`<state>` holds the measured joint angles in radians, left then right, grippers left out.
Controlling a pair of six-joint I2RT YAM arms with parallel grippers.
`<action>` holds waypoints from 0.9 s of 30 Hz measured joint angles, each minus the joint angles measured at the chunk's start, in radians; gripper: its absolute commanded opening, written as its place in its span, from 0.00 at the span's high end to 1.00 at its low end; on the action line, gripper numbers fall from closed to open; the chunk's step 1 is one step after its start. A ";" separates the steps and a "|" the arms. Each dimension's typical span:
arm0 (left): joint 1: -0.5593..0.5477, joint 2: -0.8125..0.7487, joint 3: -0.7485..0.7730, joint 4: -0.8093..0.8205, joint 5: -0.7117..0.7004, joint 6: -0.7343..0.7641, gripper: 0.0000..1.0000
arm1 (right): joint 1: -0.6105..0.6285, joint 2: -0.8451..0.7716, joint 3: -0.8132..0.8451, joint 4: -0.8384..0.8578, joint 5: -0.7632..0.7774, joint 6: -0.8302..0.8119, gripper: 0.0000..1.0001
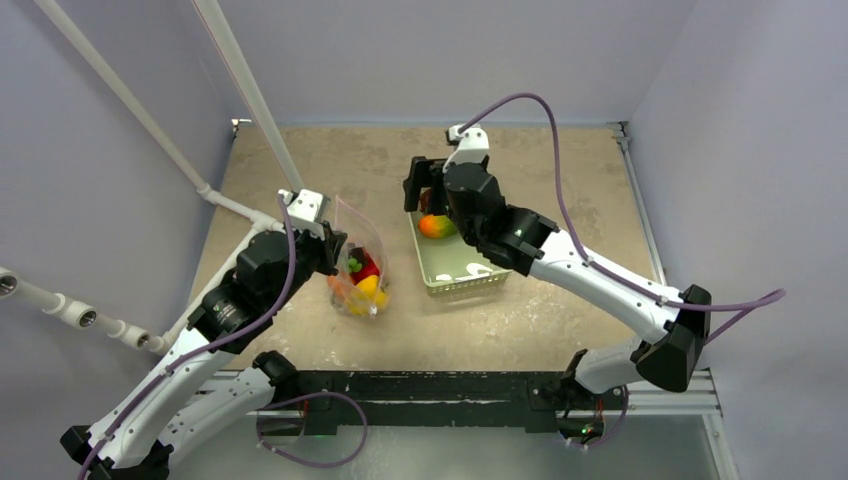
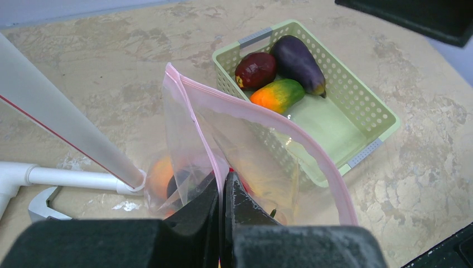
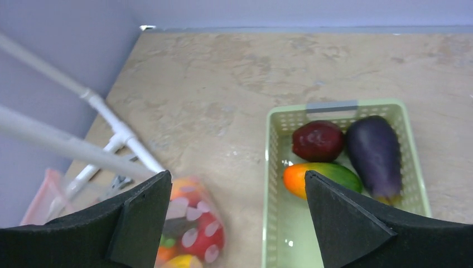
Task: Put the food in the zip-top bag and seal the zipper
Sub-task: Pick up the fake fruit from the bin.
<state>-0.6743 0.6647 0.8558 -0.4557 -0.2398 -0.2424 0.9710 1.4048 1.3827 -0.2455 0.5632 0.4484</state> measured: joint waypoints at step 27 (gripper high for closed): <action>0.000 0.000 0.000 0.000 0.000 0.000 1.00 | -0.269 0.333 -0.064 0.114 -0.140 0.124 0.01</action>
<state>-0.6743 0.6651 0.8555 -0.4557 -0.2398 -0.2424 0.7025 1.7382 1.3182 -0.1314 0.4229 0.5724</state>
